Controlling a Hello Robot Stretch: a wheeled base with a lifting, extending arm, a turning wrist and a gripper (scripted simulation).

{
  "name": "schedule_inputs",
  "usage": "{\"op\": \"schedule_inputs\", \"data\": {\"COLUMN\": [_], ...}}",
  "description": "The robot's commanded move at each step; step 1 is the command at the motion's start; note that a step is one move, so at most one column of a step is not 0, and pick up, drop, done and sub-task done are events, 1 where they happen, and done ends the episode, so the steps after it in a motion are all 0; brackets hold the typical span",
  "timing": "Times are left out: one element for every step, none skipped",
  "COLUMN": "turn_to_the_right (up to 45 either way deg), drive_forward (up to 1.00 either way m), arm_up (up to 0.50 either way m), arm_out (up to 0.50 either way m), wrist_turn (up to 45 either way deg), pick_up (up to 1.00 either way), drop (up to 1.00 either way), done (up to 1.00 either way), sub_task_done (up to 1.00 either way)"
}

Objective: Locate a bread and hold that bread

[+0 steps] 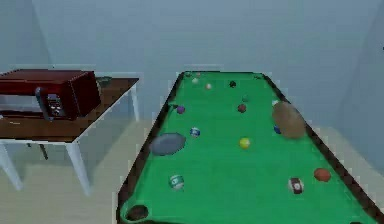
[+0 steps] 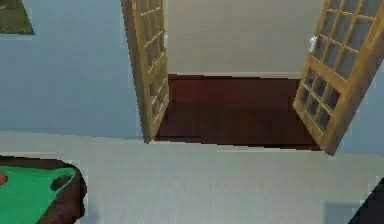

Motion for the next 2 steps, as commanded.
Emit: {"op": "schedule_inputs", "data": {"turn_to_the_right": [-45.0,-15.0], "drive_forward": [0.00,0.00], "arm_up": [0.00,0.00], "arm_out": [0.00,0.00], "wrist_turn": [0.0,0.0], "pick_up": [0.00,0.00], "drop": [0.00,0.00], "done": [0.00,0.00], "sub_task_done": [0.00,0.00]}}
